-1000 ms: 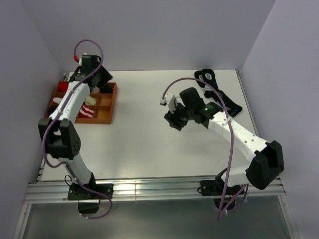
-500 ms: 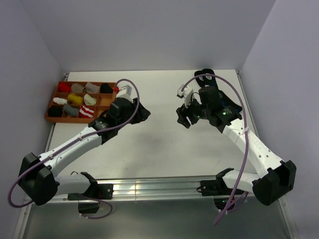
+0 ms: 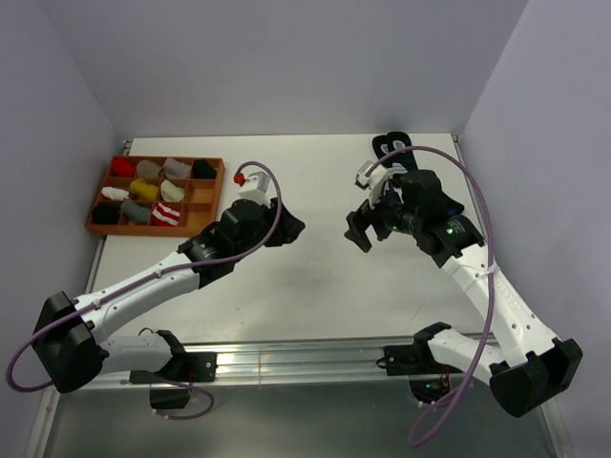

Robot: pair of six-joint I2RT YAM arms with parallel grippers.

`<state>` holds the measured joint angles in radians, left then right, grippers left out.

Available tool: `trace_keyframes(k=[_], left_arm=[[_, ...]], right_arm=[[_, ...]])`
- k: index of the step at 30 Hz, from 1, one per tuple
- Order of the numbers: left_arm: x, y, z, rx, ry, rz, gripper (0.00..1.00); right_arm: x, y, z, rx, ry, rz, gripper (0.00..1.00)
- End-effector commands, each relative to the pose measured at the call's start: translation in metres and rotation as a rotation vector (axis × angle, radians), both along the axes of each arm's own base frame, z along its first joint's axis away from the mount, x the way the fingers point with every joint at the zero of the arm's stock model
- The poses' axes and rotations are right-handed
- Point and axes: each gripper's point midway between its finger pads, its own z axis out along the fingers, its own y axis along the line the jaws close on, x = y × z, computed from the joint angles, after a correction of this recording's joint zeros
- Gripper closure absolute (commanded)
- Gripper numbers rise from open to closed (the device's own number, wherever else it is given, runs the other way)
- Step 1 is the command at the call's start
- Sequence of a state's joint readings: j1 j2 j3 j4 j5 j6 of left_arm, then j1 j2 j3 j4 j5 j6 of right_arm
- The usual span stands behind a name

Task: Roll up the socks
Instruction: Reset both arms

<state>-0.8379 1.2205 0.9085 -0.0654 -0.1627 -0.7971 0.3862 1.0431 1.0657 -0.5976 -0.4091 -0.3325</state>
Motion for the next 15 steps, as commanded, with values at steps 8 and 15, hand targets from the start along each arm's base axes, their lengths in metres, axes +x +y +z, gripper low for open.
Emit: trace_keyframes(k=[8, 15], left_arm=[[0.003, -0.009, 0.013, -0.011, -0.053, -0.004, 0.52], [0.003, -0.014, 0.015, -0.006, -0.053, -0.013, 0.53]], right_arm=[[-0.011, 0.002, 0.002, 0.034, -0.017, 0.037, 0.0], [-0.015, 0.002, 0.01, 0.049, -0.047, 0.048, 0.0]])
